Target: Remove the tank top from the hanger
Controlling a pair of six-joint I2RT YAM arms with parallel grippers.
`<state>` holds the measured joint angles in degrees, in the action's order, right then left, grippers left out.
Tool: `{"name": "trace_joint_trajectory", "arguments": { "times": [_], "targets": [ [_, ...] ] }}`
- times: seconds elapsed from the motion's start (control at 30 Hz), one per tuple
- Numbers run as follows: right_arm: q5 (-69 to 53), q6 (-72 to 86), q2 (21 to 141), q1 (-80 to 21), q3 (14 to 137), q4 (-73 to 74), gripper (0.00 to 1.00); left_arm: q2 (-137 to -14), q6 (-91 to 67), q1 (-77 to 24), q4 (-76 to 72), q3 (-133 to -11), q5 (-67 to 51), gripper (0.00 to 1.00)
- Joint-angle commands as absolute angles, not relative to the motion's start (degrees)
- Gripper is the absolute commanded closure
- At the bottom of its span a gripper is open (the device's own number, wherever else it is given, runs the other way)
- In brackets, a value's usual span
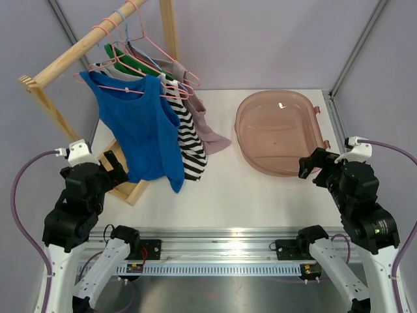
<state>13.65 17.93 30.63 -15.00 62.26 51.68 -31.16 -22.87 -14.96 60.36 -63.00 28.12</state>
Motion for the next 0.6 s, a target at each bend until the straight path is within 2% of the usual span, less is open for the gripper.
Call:
{"name": "trace_joint_trajectory", "arguments": {
  "times": [0.0, 0.17, 0.37, 0.47, 0.57],
  "targets": [
    [17.05, 19.95, 31.29, -15.47, 61.88, 49.13, 0.01, -30.32, -25.74, -15.21, 57.49, -65.13, 26.11, 0.01],
    [16.26, 20.83, 30.94, -15.47, 62.31, 48.87, 0.01, -31.55, -27.42, -15.21, 56.95, -67.32, 22.42, 0.01],
    [15.91, 21.97, 31.37, -15.47, 62.67, 48.69, 0.01, -37.34, -28.03, -15.21, 53.45, -73.03, 12.76, 0.01],
    [17.05, 27.32, 32.52, -15.47, 63.54, 48.34, 0.0, -40.16, -29.97, -15.21, 50.37, -76.45, 8.79, 0.01],
    [11.98, 28.83, 30.42, -15.47, 63.81, 46.33, 0.0, -45.34, -32.25, -15.29, 47.47, -80.22, 6.95, 0.01]
  ]
}}
